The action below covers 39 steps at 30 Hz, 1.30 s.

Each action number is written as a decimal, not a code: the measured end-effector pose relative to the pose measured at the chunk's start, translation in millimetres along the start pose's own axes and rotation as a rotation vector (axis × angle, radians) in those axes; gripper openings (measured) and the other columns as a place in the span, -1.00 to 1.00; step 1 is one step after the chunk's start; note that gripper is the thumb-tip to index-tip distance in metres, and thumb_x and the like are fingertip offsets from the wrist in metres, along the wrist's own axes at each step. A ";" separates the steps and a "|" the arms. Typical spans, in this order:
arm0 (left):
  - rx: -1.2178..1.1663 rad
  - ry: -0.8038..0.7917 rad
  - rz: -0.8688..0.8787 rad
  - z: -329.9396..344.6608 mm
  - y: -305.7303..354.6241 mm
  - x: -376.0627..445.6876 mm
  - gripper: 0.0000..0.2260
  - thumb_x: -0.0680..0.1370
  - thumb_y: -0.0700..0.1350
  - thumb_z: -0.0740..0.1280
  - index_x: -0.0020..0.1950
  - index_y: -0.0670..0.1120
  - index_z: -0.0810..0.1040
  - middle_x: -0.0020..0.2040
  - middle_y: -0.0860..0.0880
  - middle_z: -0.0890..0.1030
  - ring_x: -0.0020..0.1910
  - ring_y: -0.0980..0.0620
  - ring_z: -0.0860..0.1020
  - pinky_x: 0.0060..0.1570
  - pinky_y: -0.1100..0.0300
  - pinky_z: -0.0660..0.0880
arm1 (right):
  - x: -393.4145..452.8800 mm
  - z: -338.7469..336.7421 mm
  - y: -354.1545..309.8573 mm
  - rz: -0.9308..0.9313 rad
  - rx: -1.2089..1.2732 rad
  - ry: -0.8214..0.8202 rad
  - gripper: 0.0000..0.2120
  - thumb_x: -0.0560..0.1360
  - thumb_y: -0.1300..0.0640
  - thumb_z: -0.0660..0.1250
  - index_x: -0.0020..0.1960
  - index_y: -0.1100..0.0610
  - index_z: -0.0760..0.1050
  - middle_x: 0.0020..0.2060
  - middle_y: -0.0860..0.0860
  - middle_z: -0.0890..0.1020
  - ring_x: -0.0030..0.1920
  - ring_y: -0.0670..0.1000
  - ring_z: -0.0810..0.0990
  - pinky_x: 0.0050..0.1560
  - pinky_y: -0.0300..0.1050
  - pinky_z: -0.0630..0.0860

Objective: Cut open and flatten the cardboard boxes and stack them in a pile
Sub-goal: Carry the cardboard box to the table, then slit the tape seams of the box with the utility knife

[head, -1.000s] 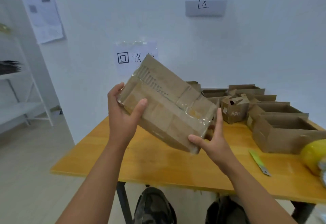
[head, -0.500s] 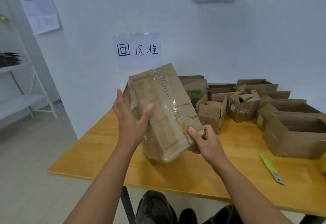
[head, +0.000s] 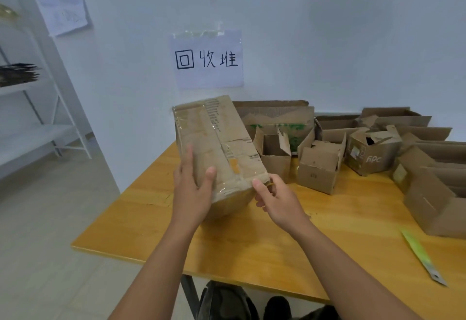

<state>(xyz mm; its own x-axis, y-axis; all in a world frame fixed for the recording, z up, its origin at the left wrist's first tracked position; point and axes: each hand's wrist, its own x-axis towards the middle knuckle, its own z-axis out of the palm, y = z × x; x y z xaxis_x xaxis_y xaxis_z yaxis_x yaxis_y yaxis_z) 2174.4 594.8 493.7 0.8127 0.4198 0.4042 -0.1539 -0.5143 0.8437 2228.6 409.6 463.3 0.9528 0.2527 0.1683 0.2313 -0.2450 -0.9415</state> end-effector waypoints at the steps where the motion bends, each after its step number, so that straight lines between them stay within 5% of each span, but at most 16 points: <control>1: 0.022 -0.027 -0.007 2.2 1.0 -1.1 -0.38 0.59 0.14 0.29 0.56 0.28 0.05 0.55 0.06 0.11 0.49 0.03 0.21 0.35 0.13 0.27 | 0.8 -0.4 1.2 -0.010 -0.032 0.013 -0.66 0.60 -0.20 0.23 0.28 -0.06 0.44 0.02 -0.14 0.61 0.01 -0.09 0.61 -0.13 -0.23 0.56; 7: 0.104 -0.037 -0.039 19.5 7.4 -18.2 -0.28 0.54 0.17 0.36 0.57 0.28 -0.01 0.59 0.09 -0.12 0.57 -0.06 0.06 0.46 -0.06 0.25 | -7.3 -13.9 5.0 -0.041 -0.121 0.044 -0.44 0.59 -0.26 0.20 0.52 -0.06 0.26 0.25 -0.16 0.53 0.22 -0.08 0.52 0.21 -0.06 0.51; 10: 0.162 0.000 -0.030 34.4 19.1 -34.3 -0.26 0.56 0.18 0.33 0.58 0.25 -0.07 0.60 0.05 -0.19 0.58 -0.09 -0.01 0.44 -0.10 0.24 | -20.1 -29.0 9.3 0.001 -0.177 0.087 -0.34 0.59 -0.26 0.19 0.59 -0.05 0.10 0.26 -0.08 0.46 0.21 -0.04 0.48 0.17 -0.10 0.44; 15: 0.274 0.025 0.026 59.3 34.3 -62.6 -0.26 0.57 0.20 0.28 0.58 0.21 -0.14 0.59 -0.02 -0.21 0.57 -0.21 0.00 0.38 -0.25 0.31 | -47.4 -72.6 33.5 0.047 -0.342 0.146 -0.35 0.60 -0.25 0.18 0.58 0.01 0.15 0.37 0.02 0.44 0.33 0.01 0.42 0.29 -0.02 0.42; 22: 0.364 0.021 0.100 107.9 58.2 -108.4 -0.27 0.60 0.19 0.24 0.61 0.14 -0.15 0.59 -0.13 -0.21 0.56 -0.25 -0.05 0.43 -0.26 0.22 | -88.8 -137.7 82.9 0.366 -0.795 0.227 -0.38 0.59 -0.25 0.15 0.54 0.03 0.23 0.51 0.09 0.27 0.51 0.19 0.17 0.46 0.15 0.22; 26: 0.356 -0.005 0.113 130.0 68.8 -128.6 -0.28 0.62 0.15 0.22 0.61 0.12 -0.17 0.58 -0.14 -0.27 0.56 -0.28 -0.09 0.38 -0.20 0.28 | -112.5 -170.9 103.0 0.641 -0.820 0.205 -0.38 0.58 -0.24 0.12 0.55 0.02 0.18 0.59 0.16 0.01 0.55 0.31 -0.04 0.50 0.26 0.05; 28: 0.361 -0.009 0.118 133.2 68.3 -131.7 -0.28 0.62 0.15 0.23 0.60 0.13 -0.18 0.58 -0.11 -0.28 0.56 -0.28 -0.09 0.31 -0.21 0.37 | -116.1 -174.8 105.1 0.662 -0.854 0.185 -0.43 0.60 -0.18 0.10 0.51 0.08 0.24 0.57 0.20 0.05 0.53 0.31 0.05 0.49 0.21 0.10; 31: 0.365 -0.002 0.127 130.6 64.5 -128.1 -0.28 0.61 0.14 0.24 0.61 0.13 -0.16 0.59 -0.12 -0.25 0.56 -0.28 -0.07 0.33 -0.24 0.34 | -111.6 -161.4 101.2 0.410 -0.967 0.193 -0.68 0.63 0.14 0.05 0.33 0.14 0.41 0.34 0.16 0.43 0.30 0.22 0.37 0.26 0.07 0.36; 33: 0.359 0.007 0.129 124.9 60.9 -121.1 -0.27 0.60 0.15 0.26 0.61 0.14 -0.15 0.59 -0.11 -0.23 0.56 -0.26 -0.05 0.36 -0.27 0.33 | -104.8 -145.5 97.0 0.286 -0.933 0.160 -0.66 0.61 0.28 0.02 0.32 0.13 0.40 0.24 0.13 0.48 0.25 0.20 0.39 0.18 0.04 0.42; 36: 0.346 0.009 0.125 112.3 53.4 -108.5 -0.25 0.58 0.16 0.27 0.59 0.19 -0.17 0.59 -0.04 -0.22 0.55 -0.23 0.00 0.30 -0.30 0.38 | -89.9 -126.5 87.8 0.278 -0.895 0.104 -0.66 0.60 0.21 0.17 0.37 0.13 0.34 0.22 0.16 0.49 0.24 0.20 0.44 0.16 0.03 0.45; 39: 0.329 0.027 0.116 99.7 50.1 -98.0 -0.25 0.58 0.13 0.29 0.60 0.14 -0.13 0.60 0.00 -0.18 0.56 -0.19 0.02 0.29 -0.24 0.42 | -75.8 -115.0 77.9 0.302 -0.932 0.051 -0.74 0.57 0.13 0.28 0.22 0.17 0.40 0.12 0.17 0.55 0.13 0.19 0.54 0.01 0.00 0.49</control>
<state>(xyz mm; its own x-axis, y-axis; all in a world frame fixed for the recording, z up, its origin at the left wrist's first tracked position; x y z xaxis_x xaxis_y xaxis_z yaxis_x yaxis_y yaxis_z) 2143.1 453.3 461.1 0.7845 0.3617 0.5036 -0.0513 -0.7715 0.6341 2197.0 263.7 410.8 0.9997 0.0226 -0.0089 0.0182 -0.9392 -0.3429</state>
